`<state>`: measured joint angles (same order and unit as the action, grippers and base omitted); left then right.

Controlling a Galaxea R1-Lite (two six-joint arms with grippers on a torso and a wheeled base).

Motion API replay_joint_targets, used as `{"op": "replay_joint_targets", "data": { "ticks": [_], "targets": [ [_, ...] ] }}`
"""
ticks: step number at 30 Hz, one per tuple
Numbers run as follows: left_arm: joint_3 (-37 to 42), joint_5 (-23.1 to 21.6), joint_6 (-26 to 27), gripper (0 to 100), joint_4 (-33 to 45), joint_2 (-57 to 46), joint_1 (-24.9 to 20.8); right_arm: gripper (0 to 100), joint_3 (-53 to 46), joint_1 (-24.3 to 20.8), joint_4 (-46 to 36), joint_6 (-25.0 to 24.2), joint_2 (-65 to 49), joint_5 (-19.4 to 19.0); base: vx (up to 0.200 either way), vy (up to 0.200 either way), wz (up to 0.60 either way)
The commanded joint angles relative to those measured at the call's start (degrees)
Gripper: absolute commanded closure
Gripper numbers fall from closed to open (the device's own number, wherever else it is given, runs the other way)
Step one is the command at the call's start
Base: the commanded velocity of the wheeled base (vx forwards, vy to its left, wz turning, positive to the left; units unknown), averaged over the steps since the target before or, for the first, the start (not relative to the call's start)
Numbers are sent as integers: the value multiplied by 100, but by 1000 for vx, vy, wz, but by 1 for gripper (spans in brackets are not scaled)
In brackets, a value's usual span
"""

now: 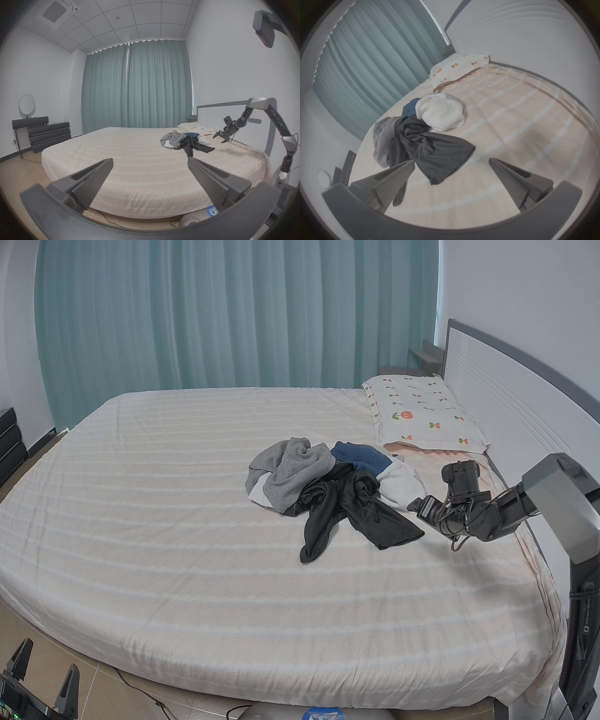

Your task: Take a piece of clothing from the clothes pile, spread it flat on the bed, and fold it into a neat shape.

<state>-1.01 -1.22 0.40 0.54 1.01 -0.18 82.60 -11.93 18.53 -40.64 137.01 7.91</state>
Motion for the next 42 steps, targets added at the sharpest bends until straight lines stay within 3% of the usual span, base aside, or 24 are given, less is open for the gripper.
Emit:
{"op": "replay_joint_targets", "data": {
  "ticks": [1,8,14,29,30,38,42],
  "targets": [
    [92,-1,4,0,-1,-101,1,0,907,-90,-403,-374,1056,53,0,0,0],
    [92,-1,4,0,-1,-101,1,0,1460,-151,-447,-427,1530,97,0,0,0],
    [92,-1,4,0,-1,-101,1,0,2190,-151,-464,-532,1961,448,0,0,0],
    [92,-1,4,0,-1,-101,1,0,3199,-257,-974,-743,2436,562,0,0,0],
    [92,-1,4,0,-1,-101,1,100,3199,-266,-956,-761,2436,562,0,0,0],
    [92,-1,-5,0,-1,-101,1,100,3199,-266,-956,-945,2313,562,0,0,0],
    [92,-1,4,0,-1,-101,1,100,2497,-292,-913,-1139,1803,474,0,0,0]
  ]
}}
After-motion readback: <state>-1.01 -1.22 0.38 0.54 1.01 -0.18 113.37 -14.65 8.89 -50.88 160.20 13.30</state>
